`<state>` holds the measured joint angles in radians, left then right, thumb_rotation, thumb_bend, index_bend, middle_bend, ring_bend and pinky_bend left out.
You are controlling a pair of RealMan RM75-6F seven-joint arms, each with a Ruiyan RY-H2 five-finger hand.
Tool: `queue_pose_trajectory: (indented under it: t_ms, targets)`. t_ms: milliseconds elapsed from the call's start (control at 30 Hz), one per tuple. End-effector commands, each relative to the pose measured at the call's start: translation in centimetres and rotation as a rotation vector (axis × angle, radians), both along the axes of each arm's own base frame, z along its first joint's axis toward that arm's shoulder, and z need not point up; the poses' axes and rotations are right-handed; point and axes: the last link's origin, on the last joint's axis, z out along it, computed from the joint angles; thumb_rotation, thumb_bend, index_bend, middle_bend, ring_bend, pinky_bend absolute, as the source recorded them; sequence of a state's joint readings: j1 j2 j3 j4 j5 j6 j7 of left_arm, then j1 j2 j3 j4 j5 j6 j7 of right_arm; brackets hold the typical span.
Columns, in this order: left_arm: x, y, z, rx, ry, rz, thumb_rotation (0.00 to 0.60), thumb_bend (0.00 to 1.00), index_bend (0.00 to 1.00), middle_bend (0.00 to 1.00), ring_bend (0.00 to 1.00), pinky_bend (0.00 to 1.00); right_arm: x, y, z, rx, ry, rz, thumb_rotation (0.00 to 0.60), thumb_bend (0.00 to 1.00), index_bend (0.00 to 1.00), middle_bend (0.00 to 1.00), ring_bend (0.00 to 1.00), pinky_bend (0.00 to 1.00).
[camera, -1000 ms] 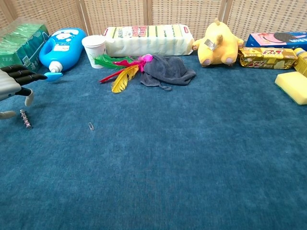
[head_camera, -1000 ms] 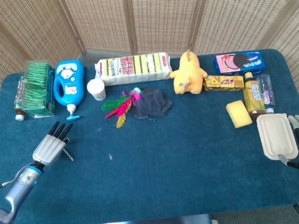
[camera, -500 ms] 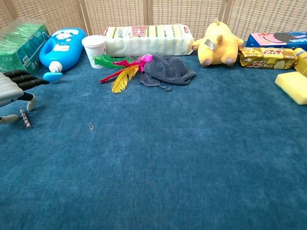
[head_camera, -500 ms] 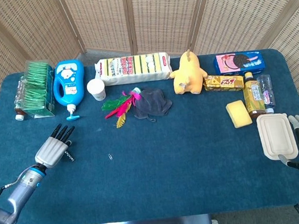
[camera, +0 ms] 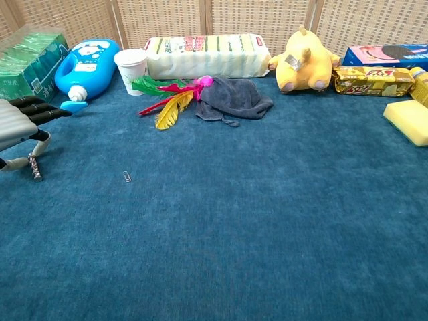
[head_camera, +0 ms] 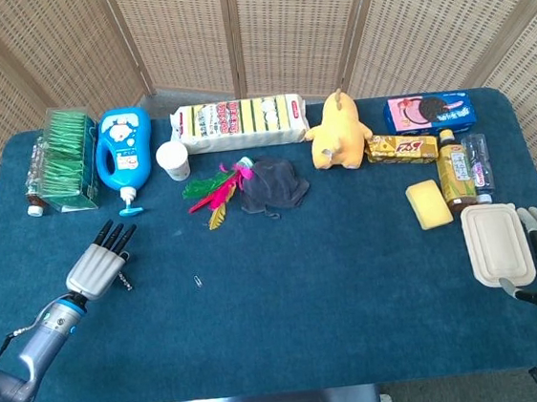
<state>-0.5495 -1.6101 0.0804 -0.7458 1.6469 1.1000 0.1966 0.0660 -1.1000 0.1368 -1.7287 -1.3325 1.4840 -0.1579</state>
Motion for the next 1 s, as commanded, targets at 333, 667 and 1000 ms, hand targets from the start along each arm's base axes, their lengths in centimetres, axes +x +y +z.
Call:
queue_pose_trajectory:
  t_ms: [333, 667, 1000]
  targets:
    - [0.2, 0.0, 0.0, 0.019, 0.004, -0.010, 0.600, 0.68, 0.53, 0.00, 0.00, 0.00, 0.1, 0.1, 0.1, 0.001, -0.008, 0.007, 0.600, 0.00, 0.00, 0.00, 0.00, 0.00]
    - [0.9, 0.3, 2.9, 0.075, -0.008, -0.067, 0.600, 0.68, 0.57, 0.00, 0.00, 0.00, 0.1, 0.1, 0.2, 0.003, -0.012, 0.012, 0.600, 0.00, 0.00, 0.00, 0.00, 0.00]
    - [4.1, 0.1, 4.7, 0.105, 0.003, -0.165, 0.600, 0.68, 0.57, 0.00, 0.00, 0.00, 0.2, 0.2, 0.4, -0.001, -0.022, 0.015, 0.600, 0.00, 0.00, 0.00, 0.00, 0.00]
